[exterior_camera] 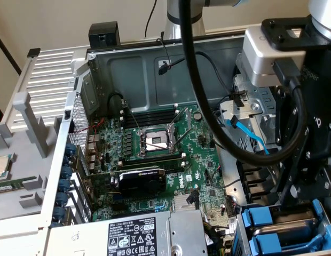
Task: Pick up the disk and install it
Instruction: 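Insert the second disk wire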
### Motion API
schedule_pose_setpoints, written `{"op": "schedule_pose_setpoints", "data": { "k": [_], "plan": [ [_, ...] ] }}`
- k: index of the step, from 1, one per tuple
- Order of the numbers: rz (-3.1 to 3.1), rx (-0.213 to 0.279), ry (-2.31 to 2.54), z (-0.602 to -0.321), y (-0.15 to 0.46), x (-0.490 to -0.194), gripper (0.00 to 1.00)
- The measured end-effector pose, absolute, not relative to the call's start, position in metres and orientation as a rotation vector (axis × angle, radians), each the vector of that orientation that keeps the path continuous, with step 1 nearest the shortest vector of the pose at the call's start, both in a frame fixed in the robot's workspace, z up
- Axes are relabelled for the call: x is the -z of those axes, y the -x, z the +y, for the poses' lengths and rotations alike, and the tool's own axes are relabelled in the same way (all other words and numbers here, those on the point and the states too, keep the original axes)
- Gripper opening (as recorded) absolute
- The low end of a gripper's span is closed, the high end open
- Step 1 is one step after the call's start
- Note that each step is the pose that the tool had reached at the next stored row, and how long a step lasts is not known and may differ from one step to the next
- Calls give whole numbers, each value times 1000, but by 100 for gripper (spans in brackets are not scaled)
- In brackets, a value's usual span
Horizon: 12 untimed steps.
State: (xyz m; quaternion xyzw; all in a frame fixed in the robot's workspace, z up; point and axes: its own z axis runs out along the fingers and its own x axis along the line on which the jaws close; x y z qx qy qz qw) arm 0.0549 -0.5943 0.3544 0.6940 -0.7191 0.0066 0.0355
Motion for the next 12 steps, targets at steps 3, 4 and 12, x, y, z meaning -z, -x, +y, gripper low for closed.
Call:
{"op": "schedule_pose_setpoints", "data": {
  "k": [3, 4, 12],
  "plan": [
    [-2209, -20, -2132, -594, -55, -354, 22],
    [-2209, -20, -2132, -594, -55, -354, 22],
    [-2136, -26, -2205, -593, -55, -354, 11]
  ]
}}
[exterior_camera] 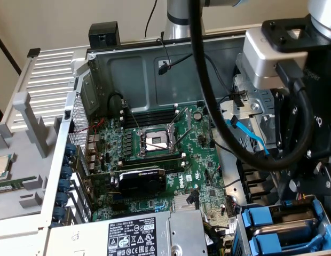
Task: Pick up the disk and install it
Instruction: 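Insert the second disk wire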
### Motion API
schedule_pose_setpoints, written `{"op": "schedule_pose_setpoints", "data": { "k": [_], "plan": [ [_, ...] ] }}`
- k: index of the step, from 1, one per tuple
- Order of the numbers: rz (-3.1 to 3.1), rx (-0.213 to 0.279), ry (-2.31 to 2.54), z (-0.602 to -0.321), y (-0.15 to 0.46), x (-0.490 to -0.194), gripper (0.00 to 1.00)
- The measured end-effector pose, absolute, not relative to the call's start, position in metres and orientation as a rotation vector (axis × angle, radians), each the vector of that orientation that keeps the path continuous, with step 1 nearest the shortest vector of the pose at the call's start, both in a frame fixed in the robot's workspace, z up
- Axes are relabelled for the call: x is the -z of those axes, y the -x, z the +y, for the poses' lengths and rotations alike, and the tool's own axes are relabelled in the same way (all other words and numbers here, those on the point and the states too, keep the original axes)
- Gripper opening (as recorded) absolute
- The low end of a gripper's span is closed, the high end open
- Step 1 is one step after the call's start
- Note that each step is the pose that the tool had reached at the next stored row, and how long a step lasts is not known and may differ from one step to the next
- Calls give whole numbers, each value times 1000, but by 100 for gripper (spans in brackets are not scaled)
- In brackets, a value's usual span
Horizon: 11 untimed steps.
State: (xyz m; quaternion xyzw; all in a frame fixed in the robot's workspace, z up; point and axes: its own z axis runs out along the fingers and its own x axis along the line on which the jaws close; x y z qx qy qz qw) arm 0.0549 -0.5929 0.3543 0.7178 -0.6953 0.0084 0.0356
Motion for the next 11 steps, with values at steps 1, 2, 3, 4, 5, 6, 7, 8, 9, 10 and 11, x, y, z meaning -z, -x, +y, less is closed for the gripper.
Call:
{"op": "schedule_pose_setpoints", "data": {
  "k": [1, 2, 3, 4, 5, 6, 7, 8, 9, 10, 11],
  "plan": [
    [-2117, -27, -2224, -593, -55, -354, 11],
    [-2097, -28, -2243, -593, -55, -354, 11],
    [-2075, -29, -2263, -593, -55, -354, 11],
    [-2055, -30, -2282, -593, -55, -354, 11],
    [-2034, -31, -2301, -593, -55, -354, 11],
    [-2015, -32, -2318, -593, -55, -354, 11],
    [-1992, -33, -2338, -593, -55, -354, 11],
    [-1972, -34, -2355, -593, -55, -354, 11],
    [-1949, -35, -2374, -593, -55, -354, 11],
    [-1929, -36, -2391, -593, -55, -354, 11],
    [-1907, -37, -2408, -593, -55, -354, 11]
  ]
}}
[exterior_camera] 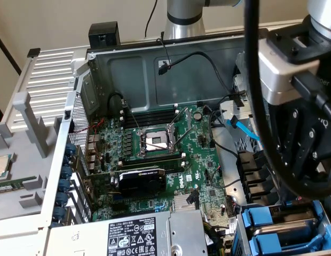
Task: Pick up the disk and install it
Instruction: 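Insert the second disk wire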
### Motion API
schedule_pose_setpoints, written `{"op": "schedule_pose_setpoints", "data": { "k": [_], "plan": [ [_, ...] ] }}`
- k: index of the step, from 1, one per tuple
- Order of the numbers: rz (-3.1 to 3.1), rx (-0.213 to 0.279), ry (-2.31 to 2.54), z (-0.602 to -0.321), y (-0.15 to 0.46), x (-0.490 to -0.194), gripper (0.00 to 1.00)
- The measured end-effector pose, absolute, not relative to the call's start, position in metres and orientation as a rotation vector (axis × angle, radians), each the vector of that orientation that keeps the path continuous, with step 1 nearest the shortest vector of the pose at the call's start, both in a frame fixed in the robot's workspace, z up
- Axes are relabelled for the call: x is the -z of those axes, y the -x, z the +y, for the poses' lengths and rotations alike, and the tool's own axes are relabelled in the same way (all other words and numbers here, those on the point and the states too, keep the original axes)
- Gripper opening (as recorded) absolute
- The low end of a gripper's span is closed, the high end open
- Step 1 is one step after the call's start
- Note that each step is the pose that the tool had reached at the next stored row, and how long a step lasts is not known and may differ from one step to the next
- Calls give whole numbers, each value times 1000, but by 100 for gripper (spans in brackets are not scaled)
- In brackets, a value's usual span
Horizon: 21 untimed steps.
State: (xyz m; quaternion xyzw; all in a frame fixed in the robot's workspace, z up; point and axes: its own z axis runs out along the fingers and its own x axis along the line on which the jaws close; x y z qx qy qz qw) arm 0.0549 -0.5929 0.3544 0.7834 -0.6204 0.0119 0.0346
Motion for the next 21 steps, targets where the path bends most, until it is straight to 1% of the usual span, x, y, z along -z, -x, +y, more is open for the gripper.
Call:
{"op": "schedule_pose_setpoints", "data": {
  "k": [21],
  "plan": [
    [-1417, -57, -2732, -593, -55, -354, 11]
  ]
}}
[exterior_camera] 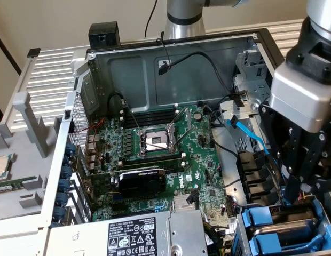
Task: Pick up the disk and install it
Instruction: 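Insert the second disk wire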
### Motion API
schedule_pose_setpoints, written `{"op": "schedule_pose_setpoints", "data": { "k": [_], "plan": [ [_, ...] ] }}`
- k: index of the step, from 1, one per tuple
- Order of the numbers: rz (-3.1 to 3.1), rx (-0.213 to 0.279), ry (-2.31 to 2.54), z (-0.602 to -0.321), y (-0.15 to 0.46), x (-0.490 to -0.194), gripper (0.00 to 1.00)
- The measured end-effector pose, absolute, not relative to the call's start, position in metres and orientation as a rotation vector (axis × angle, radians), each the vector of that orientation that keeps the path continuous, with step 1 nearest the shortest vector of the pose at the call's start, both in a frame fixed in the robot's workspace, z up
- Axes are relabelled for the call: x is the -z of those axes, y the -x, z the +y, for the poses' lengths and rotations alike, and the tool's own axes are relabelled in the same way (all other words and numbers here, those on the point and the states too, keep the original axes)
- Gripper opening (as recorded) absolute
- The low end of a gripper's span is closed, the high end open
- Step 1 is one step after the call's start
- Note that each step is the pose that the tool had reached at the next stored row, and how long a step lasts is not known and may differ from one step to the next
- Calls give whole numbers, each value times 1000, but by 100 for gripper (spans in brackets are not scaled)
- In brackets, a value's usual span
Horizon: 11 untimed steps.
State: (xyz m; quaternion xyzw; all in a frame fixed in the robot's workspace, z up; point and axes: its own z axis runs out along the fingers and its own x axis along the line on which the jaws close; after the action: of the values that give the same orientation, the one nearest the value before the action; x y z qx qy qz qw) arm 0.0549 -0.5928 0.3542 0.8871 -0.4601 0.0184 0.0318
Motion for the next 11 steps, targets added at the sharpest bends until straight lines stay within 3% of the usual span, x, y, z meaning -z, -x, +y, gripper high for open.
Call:
{"op": "schedule_pose_setpoints", "data": {
  "k": [11],
  "plan": [
    [-1139, -66, -2863, -593, -55, -354, 11]
  ]
}}
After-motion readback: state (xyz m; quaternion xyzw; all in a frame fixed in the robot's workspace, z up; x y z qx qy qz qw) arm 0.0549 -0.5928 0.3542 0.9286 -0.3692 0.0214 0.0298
